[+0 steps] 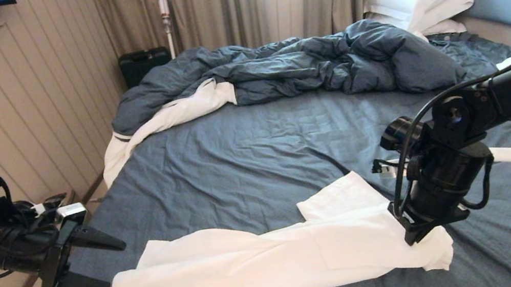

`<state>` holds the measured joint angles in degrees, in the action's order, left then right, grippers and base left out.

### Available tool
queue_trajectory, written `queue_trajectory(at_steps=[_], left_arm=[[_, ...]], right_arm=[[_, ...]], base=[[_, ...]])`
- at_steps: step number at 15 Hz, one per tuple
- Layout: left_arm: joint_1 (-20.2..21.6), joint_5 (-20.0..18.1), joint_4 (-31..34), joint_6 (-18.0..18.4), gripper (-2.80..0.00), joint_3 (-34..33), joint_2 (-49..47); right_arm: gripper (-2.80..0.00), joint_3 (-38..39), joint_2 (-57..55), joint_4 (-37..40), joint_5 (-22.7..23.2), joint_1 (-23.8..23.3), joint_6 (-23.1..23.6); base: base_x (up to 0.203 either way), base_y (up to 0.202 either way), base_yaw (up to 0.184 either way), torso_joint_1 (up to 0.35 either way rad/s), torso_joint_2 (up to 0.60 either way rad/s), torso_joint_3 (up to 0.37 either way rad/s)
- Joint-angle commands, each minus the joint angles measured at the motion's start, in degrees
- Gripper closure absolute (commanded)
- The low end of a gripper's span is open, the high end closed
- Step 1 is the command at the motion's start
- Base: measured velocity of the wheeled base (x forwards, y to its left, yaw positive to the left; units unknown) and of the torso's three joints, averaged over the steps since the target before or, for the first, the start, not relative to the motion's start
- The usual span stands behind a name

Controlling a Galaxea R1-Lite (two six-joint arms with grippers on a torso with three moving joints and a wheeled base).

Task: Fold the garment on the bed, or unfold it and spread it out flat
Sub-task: Fold the white T-shirt

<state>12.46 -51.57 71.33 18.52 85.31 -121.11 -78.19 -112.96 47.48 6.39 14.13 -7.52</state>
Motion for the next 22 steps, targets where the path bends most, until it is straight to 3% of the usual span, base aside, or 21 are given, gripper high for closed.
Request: queue_trajectory(at_steps=[1, 7, 13, 22], left_arm=[[0.02, -0.29, 0.39, 0.11, -2.80, -0.04, -0.19], [0.02, -0.29, 0.48, 0.11, -2.80, -0.06, -0.18], [0.02, -0.29, 0.56, 0.11, -2.80, -0.41, 0.08], [0.02, -0.11, 0.65, 0.11, -2.80, -0.76, 0.35]], right_arm=[[0.00, -0.03, 0.11, 0.33, 0.20, -0.09, -0.04], [0.00, -0.83, 2.73, 0.36, 0.34, -0.46, -0.04], [0.00, -7.84, 8.09, 0.95, 0.55, -0.06, 0.22], [0.00, -1.33, 3.50, 0.86, 0.20, -0.51, 0.70]], base=[[0.000, 0.000, 0.000, 0.000, 0.00, 0.000], [0.000, 0.000, 0.000, 0.000, 0.00, 0.000], [0.000, 0.000, 0.000, 0.000, 0.00, 0.000], [0.000, 0.000, 0.000, 0.000, 0.00, 0.000]])
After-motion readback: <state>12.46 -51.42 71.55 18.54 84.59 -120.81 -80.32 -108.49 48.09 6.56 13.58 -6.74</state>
